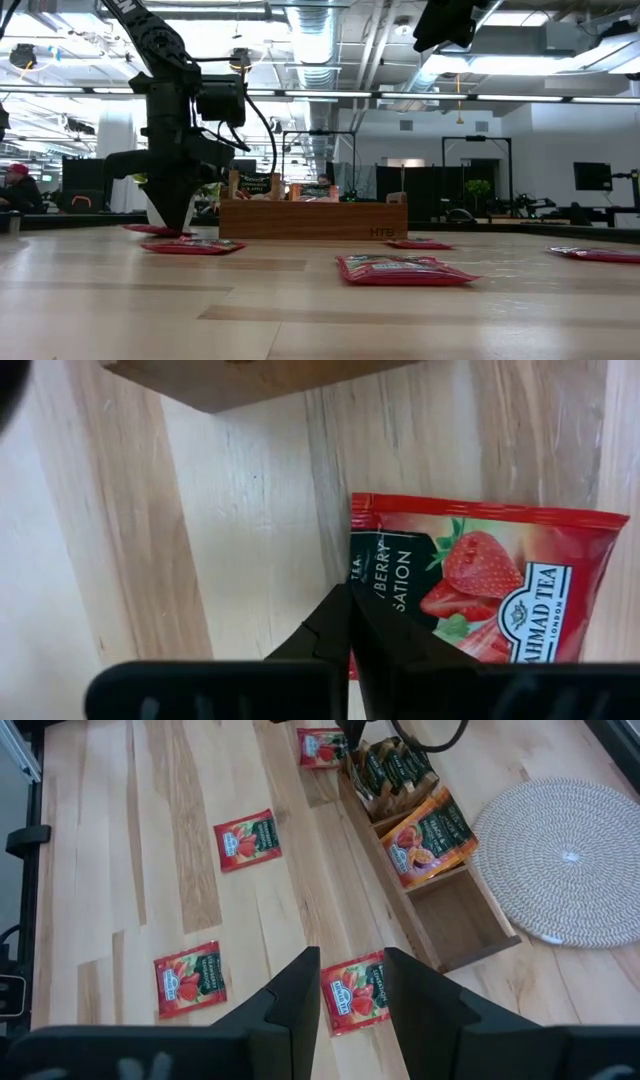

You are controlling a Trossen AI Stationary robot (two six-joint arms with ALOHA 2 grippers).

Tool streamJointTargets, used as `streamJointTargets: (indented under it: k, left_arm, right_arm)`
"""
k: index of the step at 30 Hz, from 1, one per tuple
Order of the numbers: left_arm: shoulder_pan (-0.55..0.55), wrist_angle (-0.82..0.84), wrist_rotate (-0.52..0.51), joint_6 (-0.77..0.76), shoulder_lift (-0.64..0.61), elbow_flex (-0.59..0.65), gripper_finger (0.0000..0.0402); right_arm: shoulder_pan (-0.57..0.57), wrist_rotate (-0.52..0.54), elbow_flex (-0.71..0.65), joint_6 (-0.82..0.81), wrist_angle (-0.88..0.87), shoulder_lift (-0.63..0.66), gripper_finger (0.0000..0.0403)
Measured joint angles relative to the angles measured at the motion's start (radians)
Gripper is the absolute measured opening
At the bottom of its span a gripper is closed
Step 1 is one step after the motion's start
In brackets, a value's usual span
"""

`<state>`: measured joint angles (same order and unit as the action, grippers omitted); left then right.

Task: Pick & Place Tea
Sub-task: Put the red tea bag into the right section of the wooden organizer

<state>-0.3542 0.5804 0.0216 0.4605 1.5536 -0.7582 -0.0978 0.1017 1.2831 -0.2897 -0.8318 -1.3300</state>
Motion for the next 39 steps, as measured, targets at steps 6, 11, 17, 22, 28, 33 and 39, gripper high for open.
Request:
streamJointTargets:
  k: [6,11,17,22,28,33,39]
  left_arm:
    - [0.0,0.028,-0.001,-0.009,-0.025,0.001,0.0]
    - [0.0,0.083,-0.019,-0.028,-0.061,0.001,0.0]
    - [0.0,0.106,-0.019,-0.061,-0.068,0.001,0.0]
    - [0.0,0.098,-0.019,-0.07,-0.068,0.001,0.0]
    - [0.0,0.042,-0.019,-0.122,-0.068,0.001,0.0]
    - [0.0,0.039,-0.019,-0.136,-0.068,0.001,0.0]
    - [0.0,0.045,-0.019,-0.138,-0.068,0.001,0.0]
  right_arm:
    - [0.0,0.0,0.0,0.0,0.0,0.0,0.0107]
    - [0.0,0.0,0.0,0.0,0.003,0.0,0.0107]
    - [0.0,0.0,0.0,0.0,0.003,0.0,0.0107]
    - [0.0,0.0,0.0,-0.017,0.003,0.0,0.0107]
    - [0.0,0.0,0.0,-0.059,0.003,0.0,0.0107]
    - [0.0,0.0,0.0,-0.059,0.003,0.0,0.0107]
    - [0.0,0.0,0.0,-0.059,0.002,0.0,0.0107]
